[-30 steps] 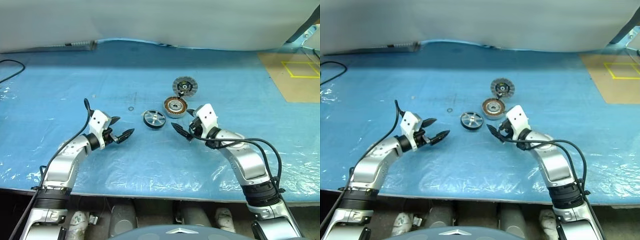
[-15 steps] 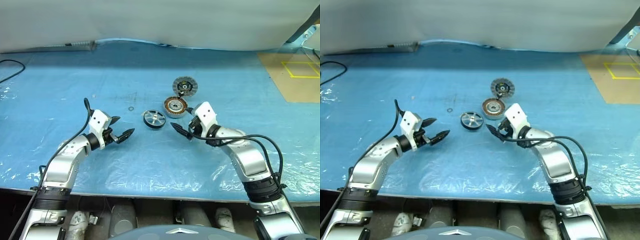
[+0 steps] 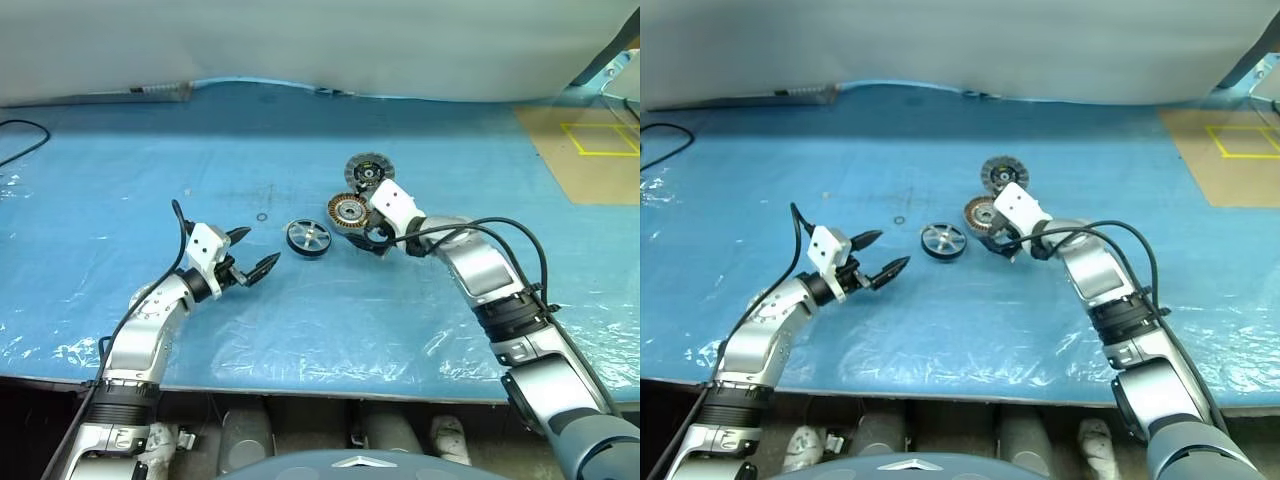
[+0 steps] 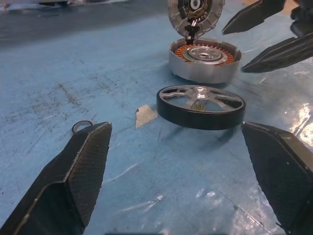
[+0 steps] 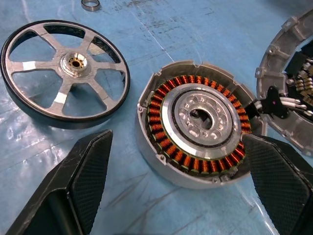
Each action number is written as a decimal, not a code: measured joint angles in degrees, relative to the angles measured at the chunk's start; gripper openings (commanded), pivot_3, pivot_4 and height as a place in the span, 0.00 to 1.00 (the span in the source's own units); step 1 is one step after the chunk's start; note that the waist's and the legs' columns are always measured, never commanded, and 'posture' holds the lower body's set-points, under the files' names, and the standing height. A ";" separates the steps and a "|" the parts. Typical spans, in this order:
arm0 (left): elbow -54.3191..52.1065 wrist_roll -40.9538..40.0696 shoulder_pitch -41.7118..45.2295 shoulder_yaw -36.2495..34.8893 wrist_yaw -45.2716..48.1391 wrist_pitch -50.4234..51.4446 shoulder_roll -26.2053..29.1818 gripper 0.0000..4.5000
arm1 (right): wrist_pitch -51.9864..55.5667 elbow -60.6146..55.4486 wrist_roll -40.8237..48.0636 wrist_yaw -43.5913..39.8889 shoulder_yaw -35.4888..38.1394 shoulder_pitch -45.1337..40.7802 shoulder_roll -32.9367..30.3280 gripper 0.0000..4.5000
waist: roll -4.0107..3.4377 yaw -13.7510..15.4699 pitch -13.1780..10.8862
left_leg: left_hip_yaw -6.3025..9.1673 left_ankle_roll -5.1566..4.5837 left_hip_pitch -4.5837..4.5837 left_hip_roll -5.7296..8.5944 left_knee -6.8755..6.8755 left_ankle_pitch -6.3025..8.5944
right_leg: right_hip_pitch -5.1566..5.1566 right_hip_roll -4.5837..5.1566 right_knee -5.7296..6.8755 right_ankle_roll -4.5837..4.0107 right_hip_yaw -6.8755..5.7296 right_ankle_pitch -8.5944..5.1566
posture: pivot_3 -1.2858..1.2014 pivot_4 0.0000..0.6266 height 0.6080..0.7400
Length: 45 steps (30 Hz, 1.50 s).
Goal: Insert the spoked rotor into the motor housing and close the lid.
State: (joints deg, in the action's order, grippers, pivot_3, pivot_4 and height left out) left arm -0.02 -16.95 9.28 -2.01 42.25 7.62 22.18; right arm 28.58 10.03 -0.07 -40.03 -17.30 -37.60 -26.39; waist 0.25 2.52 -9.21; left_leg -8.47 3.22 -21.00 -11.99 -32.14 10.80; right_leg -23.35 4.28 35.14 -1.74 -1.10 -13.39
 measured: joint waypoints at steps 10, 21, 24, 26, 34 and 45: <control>-0.05 0.03 -0.87 0.02 -0.82 -0.20 -0.28 1.00 | -9.38 15.30 -3.89 -5.61 -2.81 -7.39 1.55 0.99 | 0.00 0.02 0.00 | 0.00 -0.01 0.00 -0.05 -0.30 0.01 | -0.05 0.01 0.38 -0.05 0.01 0.00 | 0.52 0.24 1.00; -0.46 0.04 -2.36 0.02 -2.08 -0.22 -0.36 1.00 | -20.10 27.91 -8.21 -11.39 -4.11 -12.74 2.55 0.99 | 0.00 -0.01 0.00 | -0.02 -0.04 0.00 -0.13 -0.40 0.02 | -0.08 0.00 0.45 -0.13 -0.01 0.03 | 0.52 0.24 1.00; -0.46 0.16 -2.83 0.02 -2.55 -0.30 -0.44 1.00 | -23.81 30.67 -9.52 -11.78 -4.37 -13.54 2.90 0.99 | 0.00 -0.01 0.00 | -0.03 -0.05 -0.01 -0.17 -0.46 0.03 | -0.08 0.00 0.48 -0.16 -0.03 0.05 | 0.52 0.24 1.00; -0.47 0.19 -3.28 0.00 -2.75 -0.38 -0.43 1.00 | -24.90 31.53 -9.59 -12.60 -4.33 -13.71 3.40 0.99 | 0.00 -0.01 0.00 | -0.04 -0.11 -0.03 -0.17 -0.47 0.06 | -0.10 0.00 0.48 -0.17 -0.03 0.05 | 0.52 0.24 1.00; -0.48 0.23 -3.95 -0.01 -3.52 -1.01 -0.45 1.00 | -26.34 35.25 -12.53 -14.24 -4.98 -16.41 3.99 0.95 | 0.00 -0.01 0.00 | -0.05 -0.26 -0.15 -0.21 -0.50 0.14 | -0.24 -0.02 0.51 -0.19 -0.04 0.07 | 0.52 0.24 1.00; -0.48 0.23 -4.01 -0.03 -4.09 -1.50 -0.64 1.00 | -23.76 35.90 -13.90 -17.01 -4.90 -18.64 3.87 0.42 | 0.01 0.01 0.01 | -0.06 -0.26 -0.04 -0.27 -0.58 0.15 | -0.14 -0.02 0.57 -0.23 -0.04 0.09 | 0.52 0.24 1.00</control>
State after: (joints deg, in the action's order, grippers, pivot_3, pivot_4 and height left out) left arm -0.50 -16.72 5.27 -2.04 38.16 6.12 21.54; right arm 4.82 45.93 -13.97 -57.04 -22.20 -56.24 -22.52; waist 0.26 2.54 -9.20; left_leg -8.53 2.96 -21.04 -12.26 -32.72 10.95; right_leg -23.50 4.25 35.71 -1.97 -1.14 -13.30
